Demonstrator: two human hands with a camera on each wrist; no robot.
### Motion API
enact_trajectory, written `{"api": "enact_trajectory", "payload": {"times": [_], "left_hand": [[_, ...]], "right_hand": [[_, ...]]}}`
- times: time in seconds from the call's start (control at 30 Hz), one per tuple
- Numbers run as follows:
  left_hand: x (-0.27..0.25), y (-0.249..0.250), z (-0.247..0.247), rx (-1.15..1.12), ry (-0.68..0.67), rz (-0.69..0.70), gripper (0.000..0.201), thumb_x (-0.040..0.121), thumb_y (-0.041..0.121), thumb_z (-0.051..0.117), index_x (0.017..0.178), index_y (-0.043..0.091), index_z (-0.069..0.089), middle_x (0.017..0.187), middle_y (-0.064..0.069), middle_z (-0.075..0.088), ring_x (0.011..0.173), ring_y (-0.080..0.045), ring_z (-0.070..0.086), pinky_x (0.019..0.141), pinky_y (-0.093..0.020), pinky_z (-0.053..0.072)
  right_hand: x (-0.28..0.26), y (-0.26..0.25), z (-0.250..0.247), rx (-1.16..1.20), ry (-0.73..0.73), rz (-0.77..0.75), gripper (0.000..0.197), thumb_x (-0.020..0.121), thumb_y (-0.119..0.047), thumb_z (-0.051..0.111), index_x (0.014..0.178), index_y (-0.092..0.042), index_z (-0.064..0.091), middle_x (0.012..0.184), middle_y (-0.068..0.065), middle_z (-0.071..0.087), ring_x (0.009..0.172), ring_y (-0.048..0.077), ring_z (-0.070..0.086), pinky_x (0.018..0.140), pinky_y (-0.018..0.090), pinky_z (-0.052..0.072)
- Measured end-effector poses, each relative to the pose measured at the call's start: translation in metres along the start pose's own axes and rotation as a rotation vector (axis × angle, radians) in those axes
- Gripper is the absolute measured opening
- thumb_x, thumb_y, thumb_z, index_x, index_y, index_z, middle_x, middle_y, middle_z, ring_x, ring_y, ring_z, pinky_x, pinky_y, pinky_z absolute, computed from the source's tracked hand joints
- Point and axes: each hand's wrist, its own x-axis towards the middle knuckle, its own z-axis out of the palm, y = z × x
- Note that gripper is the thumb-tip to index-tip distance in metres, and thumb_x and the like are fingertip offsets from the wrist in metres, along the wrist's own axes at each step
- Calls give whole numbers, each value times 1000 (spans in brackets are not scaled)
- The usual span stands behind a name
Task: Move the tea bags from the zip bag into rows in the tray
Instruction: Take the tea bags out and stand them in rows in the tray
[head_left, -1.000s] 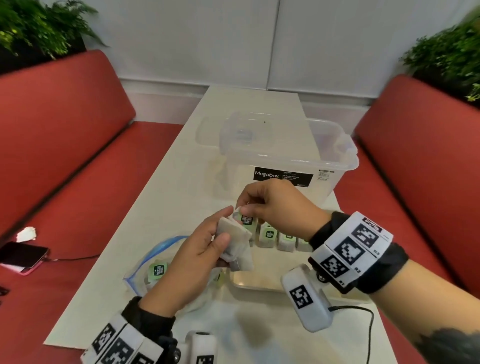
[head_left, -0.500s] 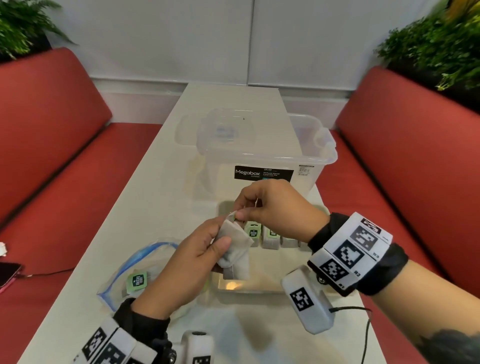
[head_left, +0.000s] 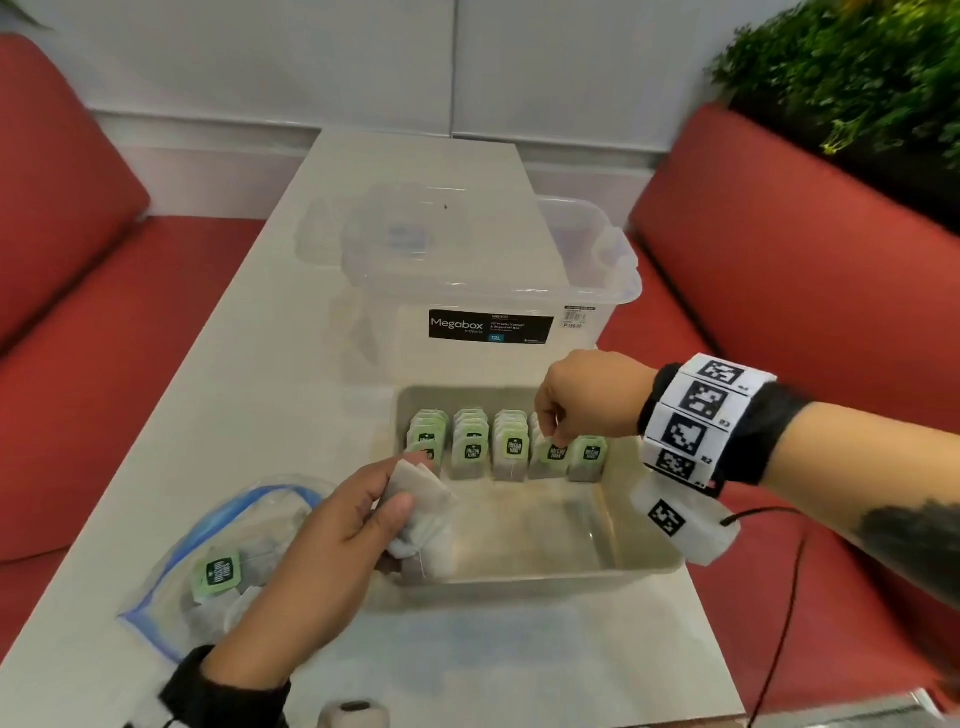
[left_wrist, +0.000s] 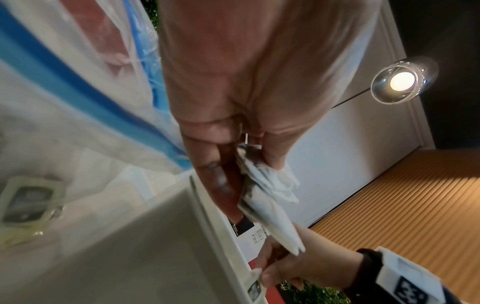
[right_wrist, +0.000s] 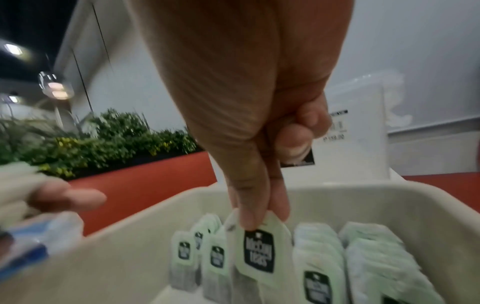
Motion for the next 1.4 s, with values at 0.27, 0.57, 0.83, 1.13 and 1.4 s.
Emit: {"api": "enact_trajectory", "payload": {"times": [0.27, 0.57, 0.83, 1.13, 1.4], "left_hand": [[-3, -4, -4, -30, -31, 28, 31, 78, 30, 51, 105, 23, 64, 96, 2, 69, 73, -13, 64, 58, -25, 51], [-2, -5, -6, -25, -30, 6, 31, 76, 33, 51, 102, 40, 67, 100, 1, 69, 85, -14, 67, 61, -26, 54], [-3, -1, -3, -50, 8, -43, 25, 85, 37, 58, 108, 28, 65, 95, -1, 70, 79, -15, 67, 58, -26, 54], [0, 7, 2, -162, 84, -167, 22, 95, 14, 43, 101, 15, 65, 87, -8, 71, 71, -18, 67, 53, -31, 55], [3, 17, 8, -286, 165, -213, 22, 97, 16, 43, 107, 9, 62, 95, -12, 69, 71, -17, 69, 51, -26, 54]], "right_hand": [[35, 7, 21, -137, -174, 49, 11, 81, -18, 68, 91, -20, 71, 95, -1, 69, 76, 15, 54, 52, 21, 36], [48, 7, 31, -208, -183, 81, 6, 79, -21, 67, 85, -19, 69, 83, 1, 65, 75, 20, 59, 61, 26, 44], [48, 8, 32, -197, -154, 87, 13, 81, -23, 65, 91, -16, 68, 91, 3, 68, 81, 22, 62, 62, 27, 43], [30, 8, 17, -84, 55, 66, 15, 82, -27, 62, 96, -24, 65, 93, -3, 65, 85, 19, 59, 64, 26, 40], [-25, -55, 16, 304, 524, -432, 11, 86, -26, 59, 93, -24, 67, 92, -9, 64, 74, 4, 49, 62, 26, 45]]}}
